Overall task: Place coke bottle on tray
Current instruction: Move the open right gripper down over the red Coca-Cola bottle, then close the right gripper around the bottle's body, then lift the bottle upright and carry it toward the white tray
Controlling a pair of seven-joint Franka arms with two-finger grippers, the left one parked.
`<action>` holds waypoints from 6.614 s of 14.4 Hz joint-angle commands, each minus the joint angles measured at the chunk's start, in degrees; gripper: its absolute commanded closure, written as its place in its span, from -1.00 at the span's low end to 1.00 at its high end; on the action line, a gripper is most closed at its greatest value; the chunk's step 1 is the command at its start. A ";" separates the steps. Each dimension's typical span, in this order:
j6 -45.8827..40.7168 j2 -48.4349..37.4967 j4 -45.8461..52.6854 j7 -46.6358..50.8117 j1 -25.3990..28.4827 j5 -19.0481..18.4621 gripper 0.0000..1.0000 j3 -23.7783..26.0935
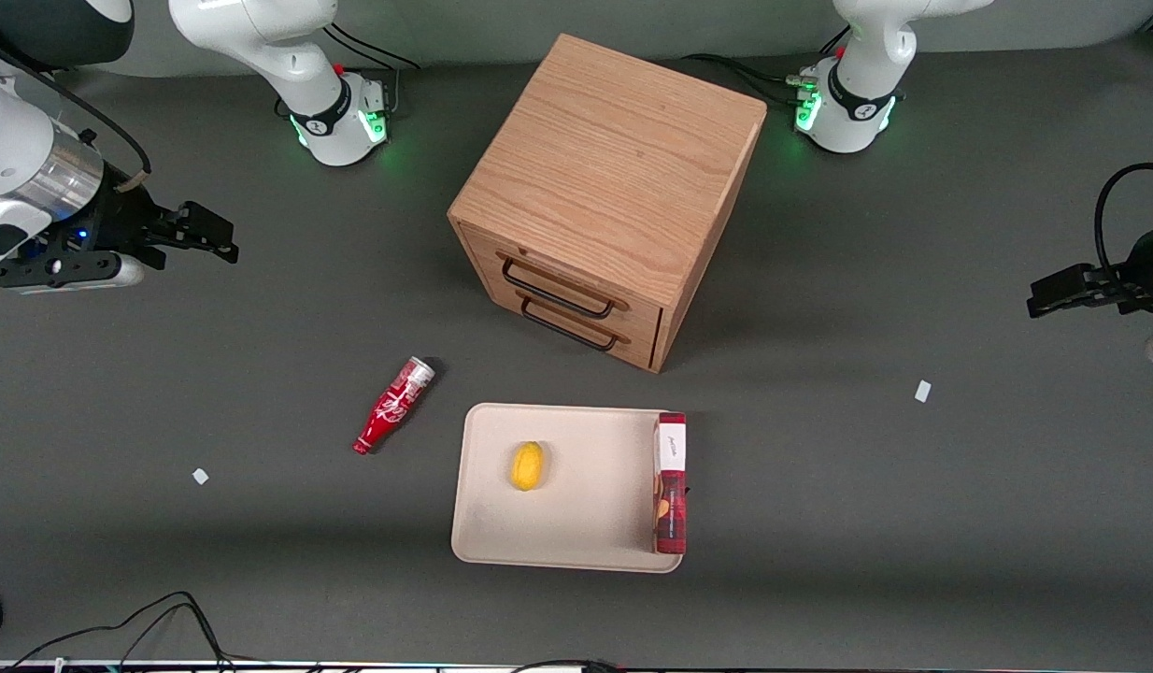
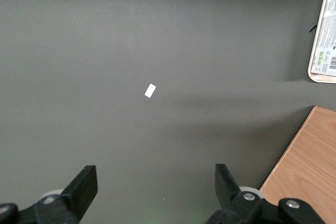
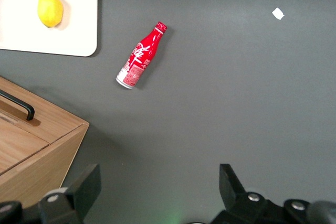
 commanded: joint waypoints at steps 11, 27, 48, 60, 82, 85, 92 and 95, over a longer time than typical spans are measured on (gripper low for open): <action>7.62 7.22 -3.76 24.33 1.22 3.05 -1.00 1.84; 57.92 22.49 -24.45 46.84 2.18 0.68 -1.00 7.04; 67.87 34.99 -20.67 48.53 4.12 0.24 -1.00 6.16; 67.87 34.81 -20.67 48.79 4.12 0.24 1.00 6.07; 1.62 22.74 22.18 37.28 2.27 0.06 1.00 6.42; -2.53 34.42 35.71 37.19 3.24 -0.29 1.00 6.51; 6.77 53.69 47.36 26.31 9.21 -1.43 1.00 3.62; 15.02 58.61 47.36 25.76 11.14 -1.43 1.00 3.43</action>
